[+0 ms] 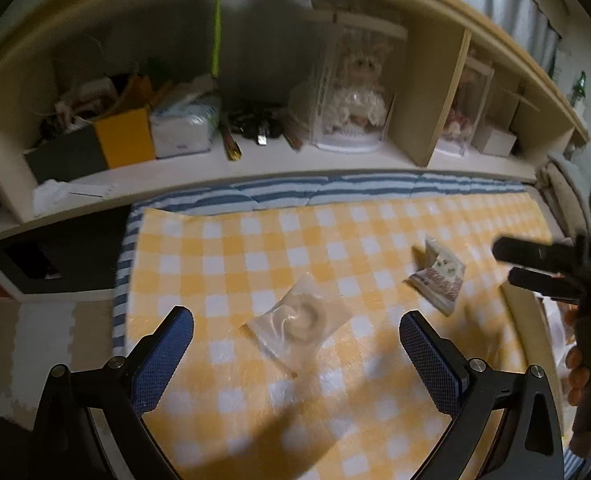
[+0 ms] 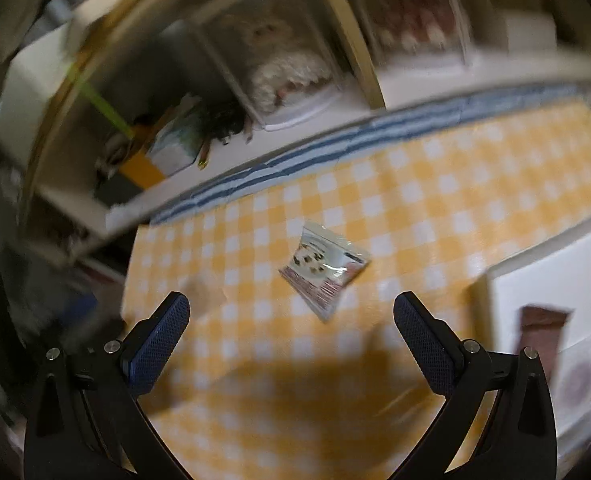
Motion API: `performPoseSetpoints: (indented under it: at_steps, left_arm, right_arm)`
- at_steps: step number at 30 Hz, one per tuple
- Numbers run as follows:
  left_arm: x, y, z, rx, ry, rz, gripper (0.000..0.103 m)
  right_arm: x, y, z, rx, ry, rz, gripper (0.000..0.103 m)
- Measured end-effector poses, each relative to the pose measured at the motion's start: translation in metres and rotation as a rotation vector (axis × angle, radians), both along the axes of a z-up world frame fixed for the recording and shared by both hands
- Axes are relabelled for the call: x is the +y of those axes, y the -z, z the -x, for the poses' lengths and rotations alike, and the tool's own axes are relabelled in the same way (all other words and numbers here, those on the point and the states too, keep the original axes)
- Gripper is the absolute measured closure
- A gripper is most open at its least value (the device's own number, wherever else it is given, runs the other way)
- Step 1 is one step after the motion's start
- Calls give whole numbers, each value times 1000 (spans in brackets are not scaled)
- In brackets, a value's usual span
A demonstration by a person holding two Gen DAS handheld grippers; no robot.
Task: Organize snacks
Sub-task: 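Lift both tools out of the tray toward the last two snacks, then grasp the clear pastry bag with the left gripper while the right grasps the white printed packet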
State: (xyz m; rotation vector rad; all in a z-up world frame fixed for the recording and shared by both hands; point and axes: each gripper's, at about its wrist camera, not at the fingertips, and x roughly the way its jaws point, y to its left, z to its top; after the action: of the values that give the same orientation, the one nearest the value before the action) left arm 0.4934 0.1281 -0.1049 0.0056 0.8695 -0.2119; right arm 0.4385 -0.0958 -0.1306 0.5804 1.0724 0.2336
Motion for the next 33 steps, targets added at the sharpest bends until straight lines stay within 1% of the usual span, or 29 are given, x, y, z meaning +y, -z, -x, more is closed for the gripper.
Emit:
performPoseSetpoints:
  at_steps: [4,5,6,7,8,12,14,15,16,17,19,23,27,29,32,33]
  left_arm:
    - [0,30,-29,22,18,22,0]
    - [0,36,-35,25,20,27,0]
    - [-1,42,-40,29,23,30,0]
    - [-2,49,-47,36,27,30,0]
    - [-4,53,-50,38,32,28,0]
    - [-12,65,-65,40,70,16,0]
    - [-17,70,-69,50,94,12,0]
    - [-18,71,-71,60,100,3,0]
    - [-20,74,-72,75,109,-3,0]
    - [-21,76,-73,87,118,-3,0]
    - [-23,81,-72,110,135,-8,2]
    - [-26,84,-66,135,162,-34,10]
    - [-29,80,-60,167,199,-9,25]
    - [-31,79,-58,187,227,-5,28]
    - [-39,76,-54,209,269,-23,35]
    - [-41,76,-56,212,274,-32,36]
  right_arm:
    - [2,28,-22,97,88,-99,1]
    - [4,35,-27,127,107,-107,4]
    - [5,39,-31,142,118,-109,10]
    - [8,43,-34,162,129,-100,14]
    - [9,46,-37,173,140,-86,15]
    - [18,54,-44,195,162,-22,26]
    - [26,53,-47,190,149,47,30]
    - [31,52,-48,182,135,93,35]
    - [34,51,-49,177,118,126,44]
    - [36,51,-48,176,102,152,48]
    - [38,52,-48,167,65,180,52]
    - [39,50,-46,148,-1,212,54]
    - [37,48,-38,128,-60,239,56]
    - [35,47,-34,122,-82,251,56]
    - [31,46,-29,111,-111,269,56]
    - [30,45,-27,107,-121,274,56]
